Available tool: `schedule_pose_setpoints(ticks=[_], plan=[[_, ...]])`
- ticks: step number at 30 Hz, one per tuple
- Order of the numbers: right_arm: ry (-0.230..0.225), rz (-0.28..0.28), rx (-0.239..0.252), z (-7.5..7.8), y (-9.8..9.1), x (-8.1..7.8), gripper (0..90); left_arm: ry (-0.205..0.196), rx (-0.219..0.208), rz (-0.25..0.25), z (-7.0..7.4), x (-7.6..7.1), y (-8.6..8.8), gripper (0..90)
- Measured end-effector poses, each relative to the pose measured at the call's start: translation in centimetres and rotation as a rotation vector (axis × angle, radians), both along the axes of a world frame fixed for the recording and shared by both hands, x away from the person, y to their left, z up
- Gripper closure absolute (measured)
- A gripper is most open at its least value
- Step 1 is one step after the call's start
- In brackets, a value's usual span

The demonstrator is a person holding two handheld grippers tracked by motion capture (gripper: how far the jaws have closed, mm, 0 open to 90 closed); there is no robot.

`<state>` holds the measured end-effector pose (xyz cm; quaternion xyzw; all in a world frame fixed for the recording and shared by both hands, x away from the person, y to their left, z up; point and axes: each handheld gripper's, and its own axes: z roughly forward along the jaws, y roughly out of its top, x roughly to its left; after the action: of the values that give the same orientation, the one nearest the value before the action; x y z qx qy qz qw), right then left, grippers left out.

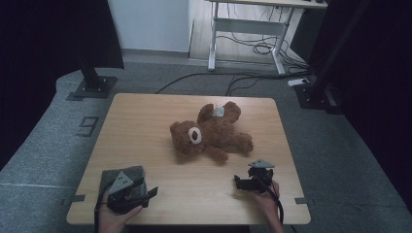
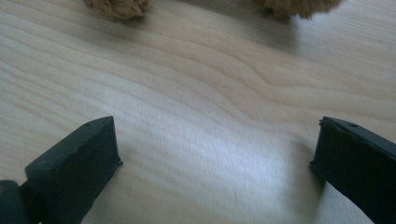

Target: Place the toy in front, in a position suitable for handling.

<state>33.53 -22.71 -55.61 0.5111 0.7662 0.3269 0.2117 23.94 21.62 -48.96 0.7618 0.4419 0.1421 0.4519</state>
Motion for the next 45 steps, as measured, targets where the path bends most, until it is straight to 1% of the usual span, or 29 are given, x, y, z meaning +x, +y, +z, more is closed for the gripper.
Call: schedule_pose_setpoints(ticks=[3, 4, 6, 7, 9, 13, 15, 18, 19, 20, 21, 22, 23, 24, 25, 26, 27, 28, 29, 30, 31, 32, 33, 34, 35, 36, 38, 41, 45], plan=[[-0.004, -0.005, 0.001, 0.0, -0.2, -0.4, 2.4, 0.003, -0.002, -0.001, -0.1, 0.0, 0.0, 30.2], [-0.015, -0.008, 0.006, 0.1, -0.3, -0.9, 7.2, 0.004, -0.005, -0.001, -0.1, 0.0, -0.1, 30.2], [-0.022, -0.011, 0.008, 0.1, -0.4, -1.1, 9.6, 0.003, -0.007, -0.004, -0.1, 0.0, -0.2, 30.2], [-0.05, -0.033, 0.005, 0.2, -0.6, -1.5, 12.6, 0.004, -0.005, -0.005, -0.1, -0.1, -0.2, 30.2], [-0.058, -0.03, 0.009, 0.2, -0.7, -1.6, 13.3, 0.004, -0.004, -0.005, -0.1, 0.0, -0.3, 30.2], [-0.076, -0.004, 0.065, 0.7, -1.2, -1.9, 14.1, 0.001, -0.007, 0.002, -0.1, 0.1, -0.3, 29.9], [-0.098, 0.002, 0.081, 1.0, -1.4, -2.0, 14.7, -0.001, -0.005, 0.008, 0.0, 0.3, -0.6, 29.7], [-0.099, -0.001, 0.082, 1.2, -1.4, -2.0, 14.7, 0.001, 0.002, 0.002, 0.0, 0.7, -1.0, 29.6], [-0.082, -0.018, 0.059, 1.2, -1.4, -1.7, 14.9, 0.001, 0.008, -0.003, 0.1, 1.1, -1.4, 29.6], [-0.082, -0.018, 0.059, 1.2, -1.4, -1.7, 14.9, 0.001, 0.012, -0.006, 0.2, 1.3, -1.7, 29.6], [-0.077, -0.052, 0.037, 1.3, -1.4, -1.6, 15.9, -0.004, 0.024, -0.012, 0.4, 2.0, -2.4, 29.6], [-0.077, -0.052, 0.037, 1.3, -1.4, -1.6, 15.9, -0.004, 0.024, -0.012, 0.4, 2.0, -2.4, 29.6], [-0.075, -0.072, 0.024, 1.5, -1.4, -1.3, 16.8, -0.003, 0.029, -0.018, 0.5, 2.9, -3.1, 29.6], [-0.077, -0.082, 0.018, 1.6, -1.4, -1.1, 17.3, -0.003, 0.029, -0.018, 0.5, 2.9, -3.1, 29.6], [-0.082, -0.088, 0.021, 1.7, -1.4, -0.9, 17.5, 0.003, 0.03, -0.018, 0.5, 4.0, -3.8, 29.6], [-0.084, -0.093, 0.027, 1.8, -1.4, -0.5, 17.6, 0.004, 0.037, -0.018, 0.5, 4.6, -4.2, 29.6], [-0.085, -0.096, 0.024, 1.9, -1.3, 0.0, 17.6, 0.004, 0.037, -0.018, 0.5, 4.6, -4.2, 29.7], [-0.085, -0.096, 0.024, 1.9, -1.3, 0.0, 17.6, 0.007, 0.045, -0.012, 0.4, 5.4, -4.7, 29.7], [-0.088, -0.116, -0.006, 2.1, -1.2, 1.1, 17.6, 0.021, 0.057, -0.005, 0.4, 6.4, -5.2, 29.7], [-0.088, -0.116, -0.006, 2.1, -1.2, 1.1, 17.6, 0.021, 0.057, -0.005, 0.4, 6.4, -5.2, 29.7], [-0.091, -0.136, -0.029, 2.3, -1.2, 2.0, 17.9, 0.018, 0.077, 0.001, 0.4, 7.4, -5.8, 29.7], [-0.091, -0.136, -0.029, 2.3, -1.2, 2.0, 17.9, 0.018, 0.077, 0.001, 0.4, 7.4, -5.8, 29.7], [-0.09, -0.144, -0.026, 2.3, -1.3, 3.0, 18.4, 0.026, 0.081, 0.013, 0.1, 8.5, -6.3, 29.9], [-0.09, -0.144, -0.026, 2.3, -1.3, 3.0, 18.4, 0.026, 0.081, 0.013, 0.1, 8.5, -6.3, 30.1], [-0.091, -0.142, -0.017, 2.4, -1.2, 3.6, 18.7, 0.043, 0.066, 0.019, -0.2, 9.5, -6.6, 30.1], [-0.091, -0.142, -0.017, 2.4, -1.2, 3.6, 18.7, 0.043, 0.066, 0.019, -0.2, 9.5, -6.6, 30.2], [-0.098, -0.144, -0.023, 2.5, -1.1, 3.9, 19.0, 0.043, 0.086, 0.031, -0.6, 10.4, -7.1, 30.4], [-0.098, -0.144, -0.033, 2.9, -0.9, 4.7, 18.8, 0.076, 0.102, 0.039, -1.8, 12.0, -7.8, 30.3], [-0.103, -0.13, -0.03, 3.4, -0.8, 5.3, 18.1, 0.081, 0.125, 0.035, -2.6, 12.9, -8.5, 29.3]])
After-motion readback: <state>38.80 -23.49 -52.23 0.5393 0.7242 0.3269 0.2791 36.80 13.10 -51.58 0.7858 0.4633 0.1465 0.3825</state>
